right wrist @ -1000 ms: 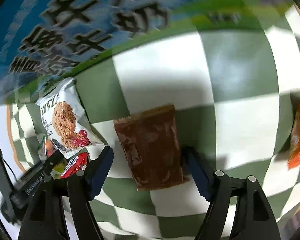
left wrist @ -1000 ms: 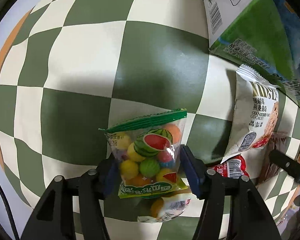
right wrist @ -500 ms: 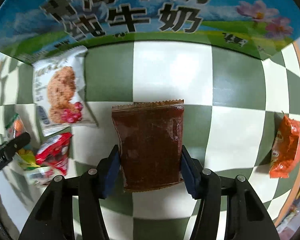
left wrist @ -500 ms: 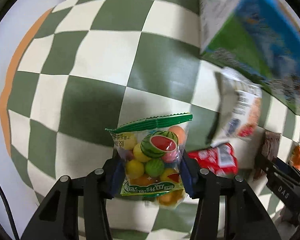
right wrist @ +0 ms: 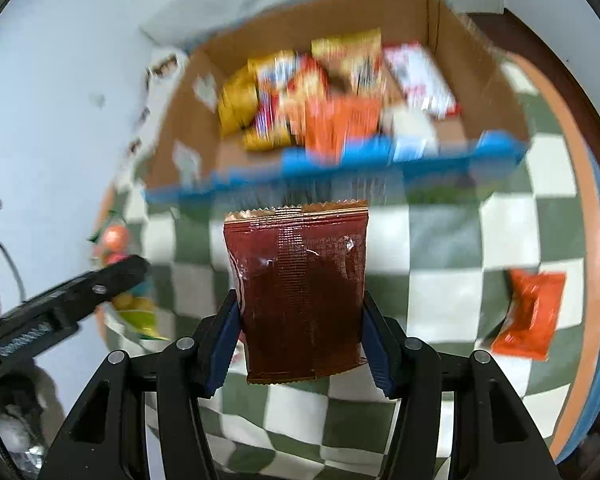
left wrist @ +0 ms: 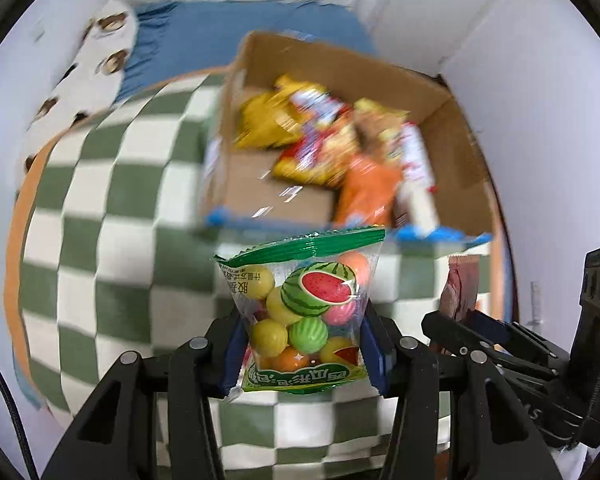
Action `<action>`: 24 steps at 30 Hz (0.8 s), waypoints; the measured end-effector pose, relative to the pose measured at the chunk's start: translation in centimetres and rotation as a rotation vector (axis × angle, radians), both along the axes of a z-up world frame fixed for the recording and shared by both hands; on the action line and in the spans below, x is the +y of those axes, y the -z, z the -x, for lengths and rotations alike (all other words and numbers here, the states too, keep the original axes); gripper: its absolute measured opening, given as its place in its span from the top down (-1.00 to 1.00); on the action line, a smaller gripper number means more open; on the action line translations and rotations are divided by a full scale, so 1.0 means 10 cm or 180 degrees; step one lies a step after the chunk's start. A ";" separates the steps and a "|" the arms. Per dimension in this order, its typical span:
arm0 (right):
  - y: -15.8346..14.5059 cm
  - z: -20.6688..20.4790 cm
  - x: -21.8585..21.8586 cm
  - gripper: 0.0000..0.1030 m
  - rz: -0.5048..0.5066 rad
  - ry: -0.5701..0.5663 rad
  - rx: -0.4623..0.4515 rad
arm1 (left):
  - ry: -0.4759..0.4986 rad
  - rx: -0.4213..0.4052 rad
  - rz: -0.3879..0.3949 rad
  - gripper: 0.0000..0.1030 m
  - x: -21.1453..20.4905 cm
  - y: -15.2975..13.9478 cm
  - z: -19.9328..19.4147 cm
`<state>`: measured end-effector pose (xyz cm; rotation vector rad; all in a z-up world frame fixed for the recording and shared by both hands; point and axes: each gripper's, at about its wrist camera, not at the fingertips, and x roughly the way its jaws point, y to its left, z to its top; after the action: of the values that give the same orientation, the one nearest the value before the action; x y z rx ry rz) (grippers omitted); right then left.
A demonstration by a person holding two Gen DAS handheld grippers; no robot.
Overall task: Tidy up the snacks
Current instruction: 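Carry both packets into the box and open both tools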
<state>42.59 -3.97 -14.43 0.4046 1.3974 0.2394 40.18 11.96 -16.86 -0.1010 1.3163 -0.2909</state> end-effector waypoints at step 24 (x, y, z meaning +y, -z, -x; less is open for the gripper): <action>0.71 -1.71 -0.85 -0.52 0.0986 0.0044 0.0444 | 0.0083 0.0787 -0.0558 -0.65 -0.71 1.18 -1.68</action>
<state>59.71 -12.44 -21.55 0.1765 1.5393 -0.0188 56.99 4.91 -28.64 0.0296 1.5839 -0.1878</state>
